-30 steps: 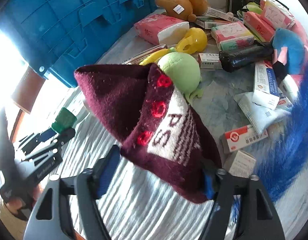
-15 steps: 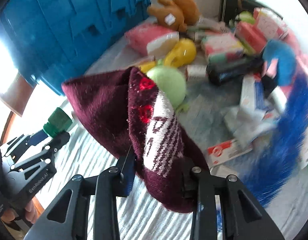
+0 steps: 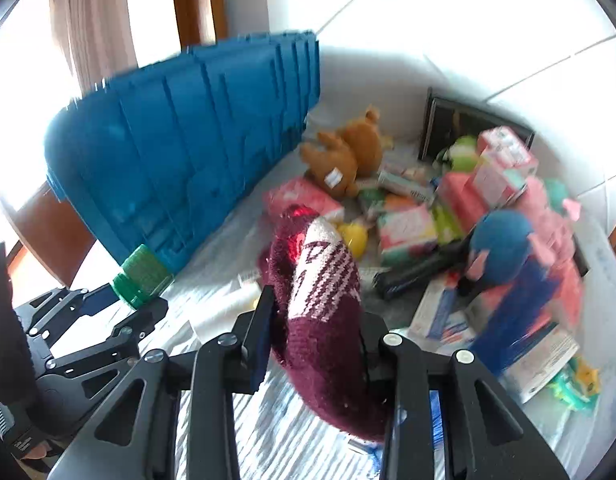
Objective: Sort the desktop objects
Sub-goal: 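Carry the green jar and maroon sock over the blue crate with both tools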
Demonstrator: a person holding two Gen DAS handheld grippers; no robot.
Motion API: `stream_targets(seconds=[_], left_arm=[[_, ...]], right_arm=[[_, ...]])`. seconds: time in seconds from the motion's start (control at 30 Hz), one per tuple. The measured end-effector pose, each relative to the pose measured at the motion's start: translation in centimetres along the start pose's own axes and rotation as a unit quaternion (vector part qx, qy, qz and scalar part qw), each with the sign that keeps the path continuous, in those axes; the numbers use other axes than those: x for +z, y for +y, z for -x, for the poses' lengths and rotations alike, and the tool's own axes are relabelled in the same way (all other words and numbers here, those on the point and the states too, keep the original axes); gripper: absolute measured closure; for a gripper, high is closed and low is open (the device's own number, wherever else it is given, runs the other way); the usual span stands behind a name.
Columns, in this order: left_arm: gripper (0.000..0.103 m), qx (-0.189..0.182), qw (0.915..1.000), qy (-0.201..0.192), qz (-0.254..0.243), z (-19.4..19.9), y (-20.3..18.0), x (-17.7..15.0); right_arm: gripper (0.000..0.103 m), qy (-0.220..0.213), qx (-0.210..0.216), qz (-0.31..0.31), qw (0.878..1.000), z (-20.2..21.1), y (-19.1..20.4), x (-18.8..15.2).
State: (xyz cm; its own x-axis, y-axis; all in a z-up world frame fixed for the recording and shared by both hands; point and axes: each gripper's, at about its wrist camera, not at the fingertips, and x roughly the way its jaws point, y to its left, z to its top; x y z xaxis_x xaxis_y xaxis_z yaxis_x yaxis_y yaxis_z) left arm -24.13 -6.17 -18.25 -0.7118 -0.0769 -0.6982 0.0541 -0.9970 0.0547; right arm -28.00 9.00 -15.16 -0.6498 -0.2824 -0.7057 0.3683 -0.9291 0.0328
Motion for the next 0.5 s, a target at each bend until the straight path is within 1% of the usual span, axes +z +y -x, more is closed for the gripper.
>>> stream_targets(seconds=[0.27, 0.37, 0.5], left_arm=[[0.062, 0.007, 0.9985, -0.055, -0.001, 4.6, -0.6, 4.2], [0.062, 0.010, 0.9961, -0.087, 0.003, 6.7, -0.2, 6.0], [0.062, 0.016, 0.9913, -0.130, 0.017, 9.4, 1.7, 8.7]], right_arm=[[0.071, -0.060, -0.015, 0.014, 0.998, 5.0, -1.3, 3.9], [0.071, -0.085, -0.015, 0.027, 0.996, 6.9, -0.9, 5.7], [0.071, -0.126, -0.016, 0.045, 0.991, 9.3, 0.7, 9.1]])
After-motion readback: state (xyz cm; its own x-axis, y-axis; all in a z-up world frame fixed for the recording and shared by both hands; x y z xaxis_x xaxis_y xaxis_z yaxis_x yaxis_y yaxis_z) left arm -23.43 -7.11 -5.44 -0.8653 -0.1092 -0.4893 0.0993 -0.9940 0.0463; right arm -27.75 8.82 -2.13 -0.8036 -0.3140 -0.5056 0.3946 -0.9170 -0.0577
